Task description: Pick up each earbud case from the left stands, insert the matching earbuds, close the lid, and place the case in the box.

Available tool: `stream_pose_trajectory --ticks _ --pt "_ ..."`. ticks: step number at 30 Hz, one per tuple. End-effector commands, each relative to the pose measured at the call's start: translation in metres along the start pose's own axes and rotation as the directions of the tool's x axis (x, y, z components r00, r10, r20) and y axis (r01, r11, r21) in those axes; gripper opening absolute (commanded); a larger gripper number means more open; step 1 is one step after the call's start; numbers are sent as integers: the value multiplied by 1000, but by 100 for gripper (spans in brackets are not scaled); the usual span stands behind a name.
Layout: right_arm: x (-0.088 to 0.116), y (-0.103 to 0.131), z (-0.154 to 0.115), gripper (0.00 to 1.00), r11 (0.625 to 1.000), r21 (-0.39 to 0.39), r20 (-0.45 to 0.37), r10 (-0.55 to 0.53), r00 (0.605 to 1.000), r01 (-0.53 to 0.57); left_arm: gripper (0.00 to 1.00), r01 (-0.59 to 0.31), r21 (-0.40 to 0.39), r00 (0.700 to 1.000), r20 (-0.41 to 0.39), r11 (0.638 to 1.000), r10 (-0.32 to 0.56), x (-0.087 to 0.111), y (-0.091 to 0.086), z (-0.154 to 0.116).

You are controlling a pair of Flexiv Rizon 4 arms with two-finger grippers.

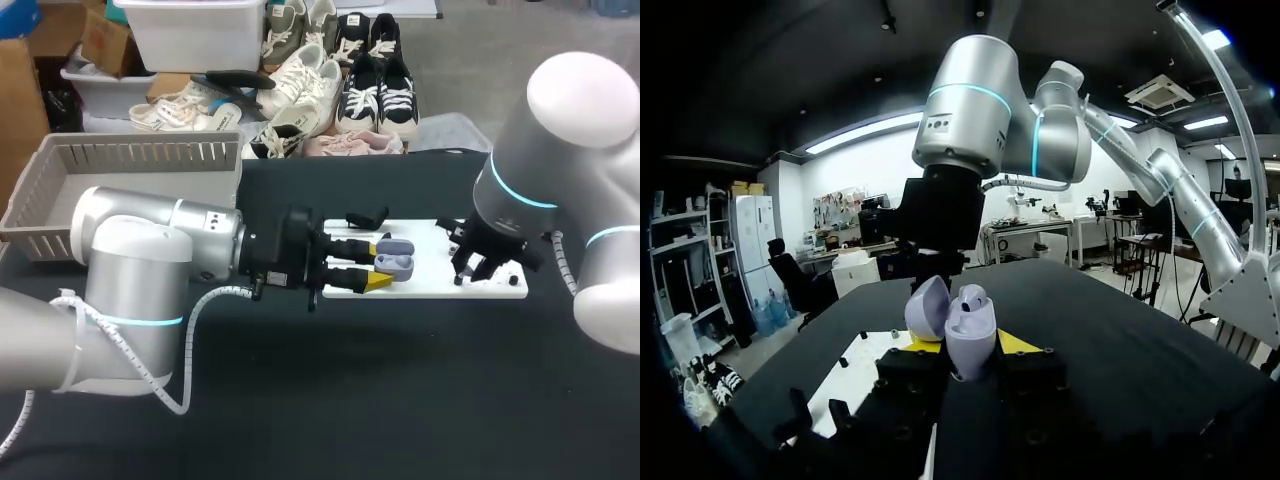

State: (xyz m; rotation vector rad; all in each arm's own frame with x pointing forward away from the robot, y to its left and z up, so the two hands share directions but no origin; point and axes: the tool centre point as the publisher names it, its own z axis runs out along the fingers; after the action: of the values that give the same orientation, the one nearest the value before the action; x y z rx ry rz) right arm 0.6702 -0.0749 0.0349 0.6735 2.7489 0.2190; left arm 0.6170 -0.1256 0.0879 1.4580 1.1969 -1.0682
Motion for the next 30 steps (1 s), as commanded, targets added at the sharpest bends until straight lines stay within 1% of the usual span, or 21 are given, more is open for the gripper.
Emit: stream_pose_trajectory --ticks 1,5,10,16,19,20,21,22,23,25,29,30 --pt "2 -4 -14 0 1000 6 7 6 1000 -6 0 -1 -5 1000 1 1000 1 0 -1 0" --pt "0 -5 -27 0 1000 17 15 19 1000 -19 0 -1 -5 1000 1 1000 1 0 -1 0" --pt "-7 -9 -49 0 998 43 37 45 998 -46 0 -1 -5 1000 1 1000 1 0 -1 0" --pt "-16 -10 -89 0 993 99 90 57 994 -66 0 -1 -5 1000 1 1000 1 0 -1 0" --pt "-18 -8 -112 0 990 131 95 47 994 -59 0 -1 -5 1000 1 1000 1 0 -1 0" --pt "-19 -7 -119 0 988 142 92 45 995 -58 0 -1 -5 1000 1 1000 1 0 -1 0" --pt "-19 -6 -125 0 987 153 70 42 997 -52 0 -1 -5 1000 1 1000 1 0 -1 0" --pt "-18 -4 -131 0 983 180 45 26 999 -33 0 -1 -5 1000 1 1000 1 0 -1 0" --pt "-17 -3 -137 0 981 190 38 17 999 -24 0 -1 -5 1000 1 1000 1 0 -1 0" --pt "-13 2 -151 0 979 205 -12 -7 1000 9 0 -1 -5 1000 1 1000 1 0 -1 0" --pt "-2 16 -176 0 976 207 -25 -60 998 64 0 -1 -5 1000 1 1000 1 0 -1 0" --pt "1 20 -182 0 978 196 -27 -71 997 75 0 -1 -5 1000 1 1000 1 0 -1 0"
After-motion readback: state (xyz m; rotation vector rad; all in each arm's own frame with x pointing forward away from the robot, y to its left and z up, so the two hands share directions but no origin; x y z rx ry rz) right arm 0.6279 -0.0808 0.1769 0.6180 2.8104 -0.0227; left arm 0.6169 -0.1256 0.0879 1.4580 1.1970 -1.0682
